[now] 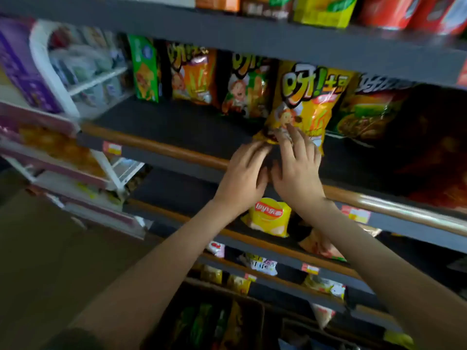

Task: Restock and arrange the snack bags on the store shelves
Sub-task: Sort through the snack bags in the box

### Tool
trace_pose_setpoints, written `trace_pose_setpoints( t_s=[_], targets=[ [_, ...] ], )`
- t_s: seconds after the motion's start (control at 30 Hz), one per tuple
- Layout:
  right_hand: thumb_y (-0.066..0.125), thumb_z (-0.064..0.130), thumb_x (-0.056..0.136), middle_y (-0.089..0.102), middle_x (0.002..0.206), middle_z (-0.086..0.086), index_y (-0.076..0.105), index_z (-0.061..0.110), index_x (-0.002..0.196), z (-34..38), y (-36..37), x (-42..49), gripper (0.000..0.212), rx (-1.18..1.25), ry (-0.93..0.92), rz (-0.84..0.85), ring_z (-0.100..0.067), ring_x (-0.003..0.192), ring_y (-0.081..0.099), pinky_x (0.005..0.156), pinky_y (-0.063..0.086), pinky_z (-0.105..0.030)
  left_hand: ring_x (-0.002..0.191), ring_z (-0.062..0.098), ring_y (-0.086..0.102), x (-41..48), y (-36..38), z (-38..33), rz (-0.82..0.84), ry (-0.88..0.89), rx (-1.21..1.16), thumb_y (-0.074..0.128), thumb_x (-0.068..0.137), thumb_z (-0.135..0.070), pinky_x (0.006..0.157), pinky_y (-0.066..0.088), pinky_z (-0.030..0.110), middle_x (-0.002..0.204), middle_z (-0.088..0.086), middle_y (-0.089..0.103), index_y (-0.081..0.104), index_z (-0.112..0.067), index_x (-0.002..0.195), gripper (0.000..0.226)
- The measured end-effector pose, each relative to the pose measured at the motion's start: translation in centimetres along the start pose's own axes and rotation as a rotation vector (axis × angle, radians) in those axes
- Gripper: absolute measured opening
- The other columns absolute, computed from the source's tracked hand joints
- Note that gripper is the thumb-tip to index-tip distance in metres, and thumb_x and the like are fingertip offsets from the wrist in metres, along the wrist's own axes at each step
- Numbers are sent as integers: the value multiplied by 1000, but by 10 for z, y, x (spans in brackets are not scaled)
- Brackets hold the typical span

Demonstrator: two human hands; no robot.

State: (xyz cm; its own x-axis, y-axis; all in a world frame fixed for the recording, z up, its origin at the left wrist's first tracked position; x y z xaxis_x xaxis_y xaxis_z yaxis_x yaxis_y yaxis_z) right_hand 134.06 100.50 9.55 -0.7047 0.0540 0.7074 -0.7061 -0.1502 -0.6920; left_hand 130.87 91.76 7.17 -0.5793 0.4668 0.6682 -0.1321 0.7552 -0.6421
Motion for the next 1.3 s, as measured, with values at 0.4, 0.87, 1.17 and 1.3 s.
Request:
trace_pose_setpoints(
  t_s=[0.4, 0.87, 1.17, 1.3],
  targets=[
    [72, 11, 79, 55, 129, -14, 42, 8, 136, 99, 255, -280, 65, 176, 90, 812, -35, 116, 51, 92, 47, -51, 114, 29, 56, -327, 83, 185, 506, -468, 11, 59, 84, -9, 97, 48, 38, 129, 14, 54, 55, -4, 126, 43],
    [92, 21, 39, 53, 136, -16, 44, 25, 141, 30, 507, -749, 113, -265, -152, 1718, -43, 116, 54, 75, 45, -67, 139, 25, 26, -714, 313, 265, 1059, -872, -34, 37, 101, -27, 109, 33, 35, 157, 11, 14, 9, -24, 153, 59],
    [40, 6, 97, -8, 161, -3, 1, 14, 153, 21, 515, -788, 68, -291, -216, 1821, -27, 145, -18, 110, 1, -68, 140, 31, 23, -735, 345, 264, 1269, -899, 59, 39, 101, -31, 113, 26, 43, 153, 13, 20, 10, -28, 151, 58],
    [76, 4, 68, 44, 145, -10, 49, 7, 137, 47, 486, -747, 74, -217, -360, 1622, -30, 140, 31, 98, 25, -74, 115, 24, 51, -729, 335, 269, 992, -1394, -359, 43, 100, -25, 84, 48, 25, 134, 9, 47, 33, -23, 146, 47]
  ],
)
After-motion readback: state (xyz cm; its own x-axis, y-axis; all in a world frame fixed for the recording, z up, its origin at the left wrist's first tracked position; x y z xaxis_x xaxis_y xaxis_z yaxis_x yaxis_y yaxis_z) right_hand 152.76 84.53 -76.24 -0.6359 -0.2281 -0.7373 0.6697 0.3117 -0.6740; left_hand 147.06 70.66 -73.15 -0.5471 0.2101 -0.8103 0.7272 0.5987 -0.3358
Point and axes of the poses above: each hand's wrist, its own x-axis towards the middle knuckle, its own y-axis out of the palm, z = x × y, the point moved 10 cm from there along x, towards the middle knuckle
